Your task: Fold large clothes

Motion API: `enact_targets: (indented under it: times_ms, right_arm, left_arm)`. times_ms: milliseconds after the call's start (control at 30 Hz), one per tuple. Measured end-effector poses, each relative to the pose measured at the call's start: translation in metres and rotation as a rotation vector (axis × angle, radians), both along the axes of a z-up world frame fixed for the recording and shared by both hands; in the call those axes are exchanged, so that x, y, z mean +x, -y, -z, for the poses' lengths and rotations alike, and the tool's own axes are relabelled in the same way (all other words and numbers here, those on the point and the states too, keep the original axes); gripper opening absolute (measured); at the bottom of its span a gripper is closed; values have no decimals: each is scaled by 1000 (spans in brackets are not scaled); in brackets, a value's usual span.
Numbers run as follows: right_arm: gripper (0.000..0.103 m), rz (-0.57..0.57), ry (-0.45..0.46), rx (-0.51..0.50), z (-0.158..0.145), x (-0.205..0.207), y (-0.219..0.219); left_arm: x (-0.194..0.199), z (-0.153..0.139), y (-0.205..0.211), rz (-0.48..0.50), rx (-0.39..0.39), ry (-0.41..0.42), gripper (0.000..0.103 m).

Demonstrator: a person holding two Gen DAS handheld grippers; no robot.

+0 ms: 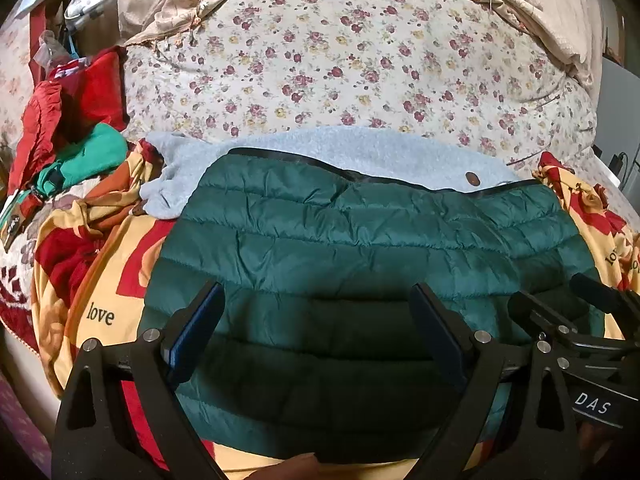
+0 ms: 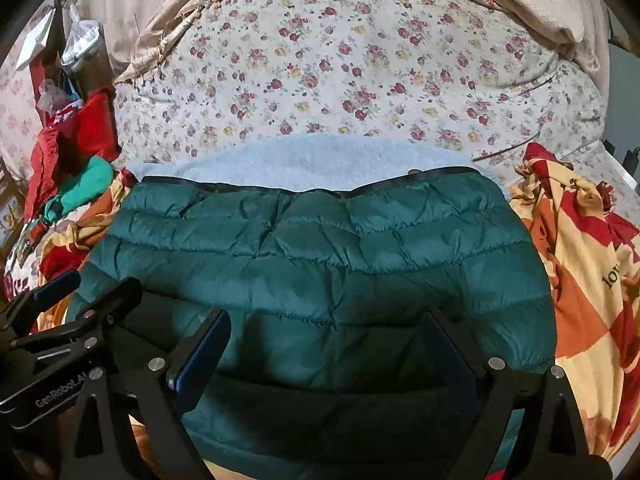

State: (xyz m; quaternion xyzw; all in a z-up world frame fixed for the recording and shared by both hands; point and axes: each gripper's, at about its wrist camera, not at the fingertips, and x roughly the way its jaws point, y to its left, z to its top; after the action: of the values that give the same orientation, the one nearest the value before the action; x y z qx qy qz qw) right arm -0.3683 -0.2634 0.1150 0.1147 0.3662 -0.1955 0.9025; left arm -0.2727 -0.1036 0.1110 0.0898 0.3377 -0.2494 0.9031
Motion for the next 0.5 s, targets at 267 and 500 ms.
enact_targets:
  times_ms: [267, 500]
  right_arm:
    - [95, -9, -7, -3, 1, 3, -1]
    - [95, -9, -15, 3, 5, 6, 2]
  left_arm:
    - [0, 2, 0, -6, 3, 8, 93]
    - [7, 5, -6, -21, -2, 3, 93]
